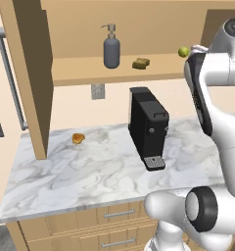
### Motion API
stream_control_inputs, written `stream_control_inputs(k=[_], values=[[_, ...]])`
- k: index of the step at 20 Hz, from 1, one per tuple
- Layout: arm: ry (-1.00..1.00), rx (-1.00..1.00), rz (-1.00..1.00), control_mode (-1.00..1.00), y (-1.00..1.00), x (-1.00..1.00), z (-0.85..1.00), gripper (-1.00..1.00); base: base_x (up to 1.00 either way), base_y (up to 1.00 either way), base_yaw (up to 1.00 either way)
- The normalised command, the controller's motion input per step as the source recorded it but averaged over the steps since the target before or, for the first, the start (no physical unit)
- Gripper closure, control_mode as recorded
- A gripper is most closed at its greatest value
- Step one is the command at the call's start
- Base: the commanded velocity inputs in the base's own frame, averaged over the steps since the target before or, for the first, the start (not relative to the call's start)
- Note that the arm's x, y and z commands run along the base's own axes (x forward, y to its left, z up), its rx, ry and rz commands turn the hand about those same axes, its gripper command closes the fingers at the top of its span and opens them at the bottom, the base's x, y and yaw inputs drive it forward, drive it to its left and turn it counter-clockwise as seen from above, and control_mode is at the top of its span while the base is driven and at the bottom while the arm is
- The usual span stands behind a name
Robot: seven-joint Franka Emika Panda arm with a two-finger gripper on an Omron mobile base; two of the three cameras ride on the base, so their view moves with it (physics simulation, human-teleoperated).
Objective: Pick the soap dispenser and sponge from the cabinet and place them on the counter.
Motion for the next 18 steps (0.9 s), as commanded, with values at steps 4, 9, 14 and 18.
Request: stream_control_inputs(k=[4, 9, 14, 18], values=[[-0.09, 0.15, 0.22, -1.00, 0.32, 0.44, -0.01, -1.00, 0.00, 0.00, 0.00], [-0.10, 0.10, 0.21, -1.00, 0.38, 0.50, -0.01, -1.00, 0.00, 0.00, 0.00], [-0.08, 0.00, 0.04, -1.00, 0.14, 0.13, 0.03, -1.00, 0.00, 0.00, 0.00], [-0.02, -0.03, 0.03, -1.00, 0.13, 0.01, 0.00, -1.00, 0.00, 0.00, 0.00]])
